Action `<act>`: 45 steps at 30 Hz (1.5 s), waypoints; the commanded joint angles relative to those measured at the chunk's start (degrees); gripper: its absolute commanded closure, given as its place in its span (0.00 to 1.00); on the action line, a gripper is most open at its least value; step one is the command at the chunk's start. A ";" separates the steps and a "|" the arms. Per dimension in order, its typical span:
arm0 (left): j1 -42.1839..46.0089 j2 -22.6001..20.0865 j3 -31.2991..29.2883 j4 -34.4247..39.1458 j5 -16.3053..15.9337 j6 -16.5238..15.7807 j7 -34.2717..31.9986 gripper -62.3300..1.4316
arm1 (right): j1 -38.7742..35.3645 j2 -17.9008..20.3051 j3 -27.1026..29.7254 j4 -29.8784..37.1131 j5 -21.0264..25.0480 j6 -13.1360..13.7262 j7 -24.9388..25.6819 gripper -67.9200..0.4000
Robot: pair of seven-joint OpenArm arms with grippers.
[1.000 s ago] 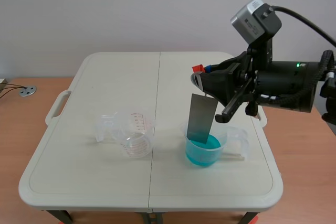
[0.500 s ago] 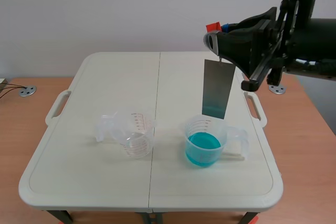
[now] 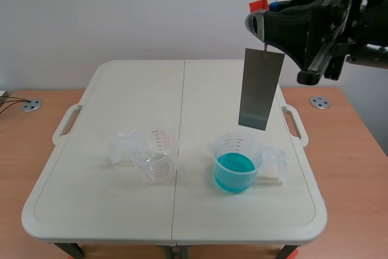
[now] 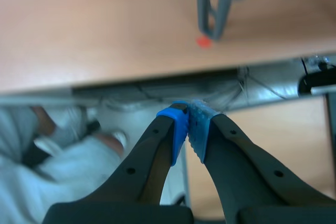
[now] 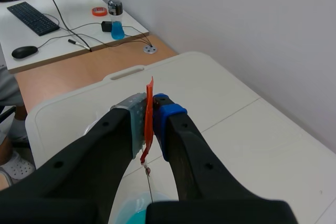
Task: Hold the metal plate by the orange handle, dip it into the blue solution, take it out and point at it, then put the plate back in the beaker on the left.
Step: 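Raise the plate and point at it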
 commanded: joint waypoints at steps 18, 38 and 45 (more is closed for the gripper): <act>-21.20 -21.64 6.36 2.12 0.09 -19.63 -12.13 0.93 | 0.83 0.42 1.01 3.10 5.29 0.63 -1.97 0.98; -46.12 -14.93 32.00 2.05 14.03 -33.27 -11.17 0.93 | 0.81 0.39 1.01 3.10 7.23 0.63 -3.39 0.98; -51.36 -9.88 38.34 2.05 16.39 -31.67 -7.30 0.93 | 0.81 0.39 1.01 3.10 7.45 0.63 -3.48 0.98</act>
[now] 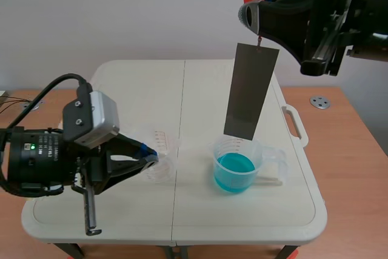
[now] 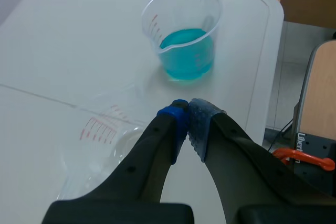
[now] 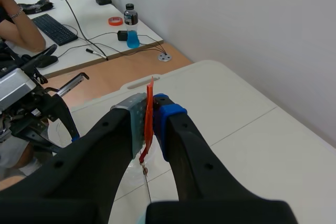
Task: Hold the metal plate by the orange handle, dip it into the blue solution, take it out and point at it, then put the plate back in the beaker on the left.
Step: 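Raise the plate and point at it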
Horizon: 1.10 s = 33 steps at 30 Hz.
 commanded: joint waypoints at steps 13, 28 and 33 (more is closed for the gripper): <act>-8.66 9.05 5.86 -3.91 3.96 5.49 3.98 0.93 | 0.81 0.26 0.92 0.85 1.70 0.63 1.01 0.98; -13.22 13.31 8.46 -10.82 5.20 8.92 3.91 0.93 | 0.81 0.26 0.92 0.85 2.32 0.63 0.83 0.98; -13.22 13.31 8.46 -10.82 5.20 8.92 3.93 0.93 | 0.81 0.26 0.92 0.85 2.32 0.63 0.83 0.98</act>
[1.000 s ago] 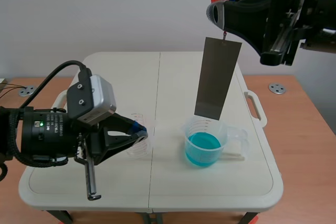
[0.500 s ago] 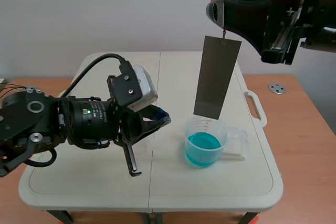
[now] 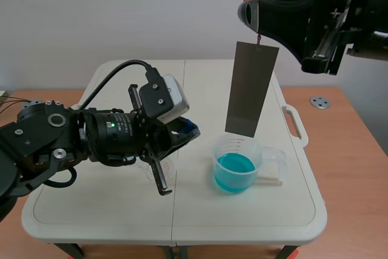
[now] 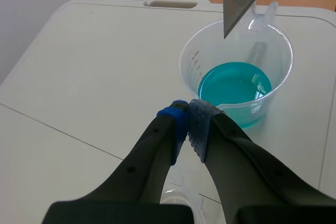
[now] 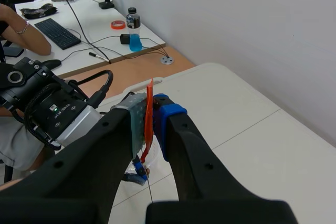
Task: Hold the metal plate by the orange handle, dip it into the blue solution, take it out and point at it, then put the plate back in the beaker on the left.
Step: 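Raise the plate and point at it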
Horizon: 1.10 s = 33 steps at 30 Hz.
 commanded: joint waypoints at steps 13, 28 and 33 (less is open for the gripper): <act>1.92 -4.94 -10.34 5.07 -0.63 0.17 -1.49 0.93 | 0.83 0.26 0.92 0.85 1.25 0.63 0.85 0.98; 28.87 -22.93 -40.02 14.08 -2.58 1.92 -4.24 0.93 | 2.93 0.24 0.66 0.85 2.29 0.63 0.68 0.98; 42.86 -22.82 -50.47 14.08 -2.56 6.60 -4.24 0.93 | 5.73 0.24 -0.94 0.85 2.29 0.63 0.66 0.98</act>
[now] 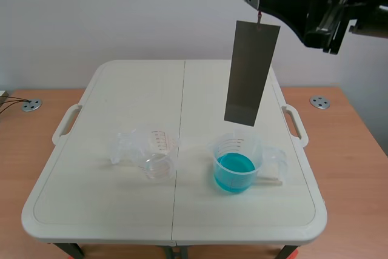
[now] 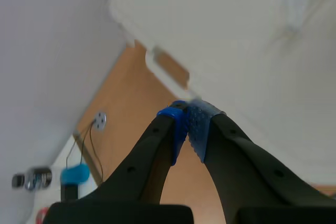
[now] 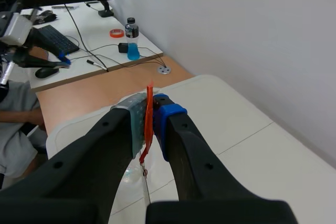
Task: Hold the metal plate by the orange handle, dip it into the blue solution, take it out and point at it, then put the plate back in the beaker on the left.
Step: 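Raise the plate and point at it, then put the plate into the left beaker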
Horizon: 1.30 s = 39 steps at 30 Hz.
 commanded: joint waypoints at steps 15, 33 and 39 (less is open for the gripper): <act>25.00 13.29 -3.80 -3.21 0.74 4.04 -0.17 0.93 | 10.51 -4.52 -9.53 0.83 0.74 -1.38 -1.20 0.98; 25.53 19.08 15.43 -14.27 1.99 3.89 2.10 0.93 | 18.75 -17.66 -18.56 -6.25 -4.87 -3.10 -4.57 0.98; 25.31 21.79 17.57 -16.92 2.01 3.93 3.91 0.93 | 19.71 -21.35 -20.94 -9.94 -7.02 -3.08 -4.83 0.98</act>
